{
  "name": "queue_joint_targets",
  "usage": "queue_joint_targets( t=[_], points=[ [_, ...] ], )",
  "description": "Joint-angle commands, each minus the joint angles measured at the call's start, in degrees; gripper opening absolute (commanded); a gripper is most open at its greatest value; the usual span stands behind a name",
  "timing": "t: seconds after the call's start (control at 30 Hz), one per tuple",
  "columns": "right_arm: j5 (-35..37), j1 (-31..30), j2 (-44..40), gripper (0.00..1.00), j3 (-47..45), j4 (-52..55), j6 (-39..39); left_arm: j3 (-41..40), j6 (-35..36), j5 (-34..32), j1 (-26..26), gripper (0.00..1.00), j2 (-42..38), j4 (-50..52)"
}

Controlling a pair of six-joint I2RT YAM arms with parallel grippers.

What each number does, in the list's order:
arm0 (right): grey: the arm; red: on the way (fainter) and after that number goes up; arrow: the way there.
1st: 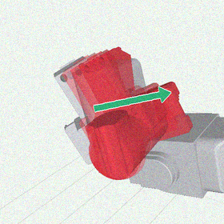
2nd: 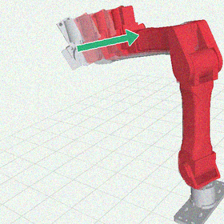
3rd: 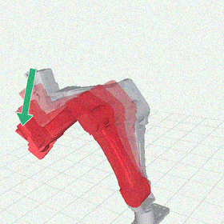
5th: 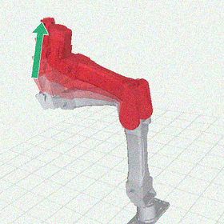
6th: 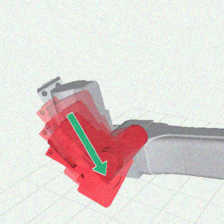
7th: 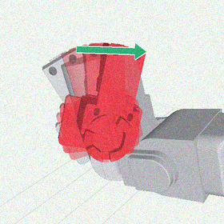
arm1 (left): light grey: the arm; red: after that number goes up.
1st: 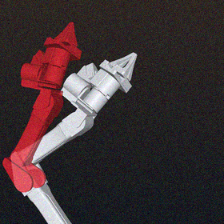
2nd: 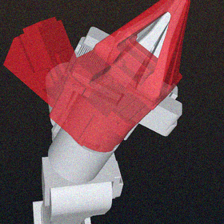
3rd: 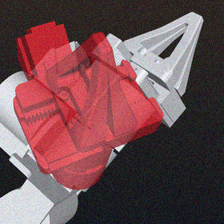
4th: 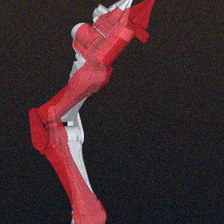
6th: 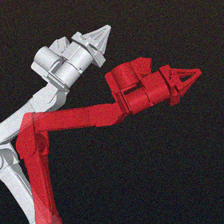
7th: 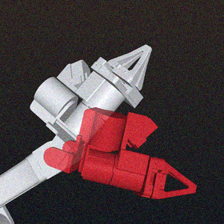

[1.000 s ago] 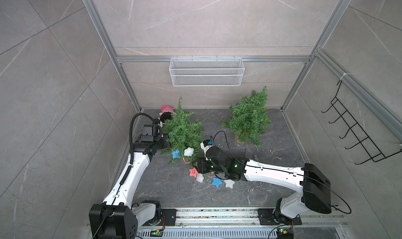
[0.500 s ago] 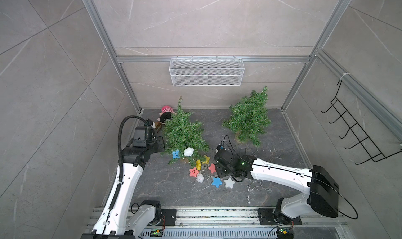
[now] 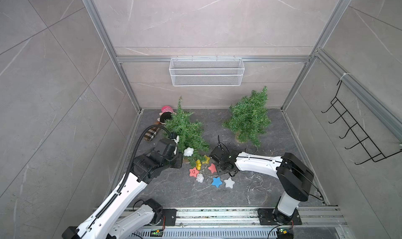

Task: Wrap string light around the christmas tree
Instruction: Adjust the light string at the center of the board.

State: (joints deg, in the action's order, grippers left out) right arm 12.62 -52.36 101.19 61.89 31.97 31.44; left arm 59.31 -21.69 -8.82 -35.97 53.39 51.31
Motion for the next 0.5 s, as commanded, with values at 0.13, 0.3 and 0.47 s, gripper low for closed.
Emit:
queue_joint_targets(
  t=[0.13,0.3,0.47],
  points=[
    [-2.04,1.40,-8.10,0.51,-11.79,3.04,1.23,1.62,-0.53,-2.61,-1.17,0.42,1.91,-3.27],
    [2.38,2.54,-16.71,0.54,-11.48,13.09,1.32,2.43,-0.11,-1.17,-1.20,0.42,3.65,-4.59],
    [4.60,-3.57,-16.80,0.62,-0.72,19.77,0.02,2.07,-0.72,-0.21,-1.92,0.42,3.99,-5.27]
  ],
)
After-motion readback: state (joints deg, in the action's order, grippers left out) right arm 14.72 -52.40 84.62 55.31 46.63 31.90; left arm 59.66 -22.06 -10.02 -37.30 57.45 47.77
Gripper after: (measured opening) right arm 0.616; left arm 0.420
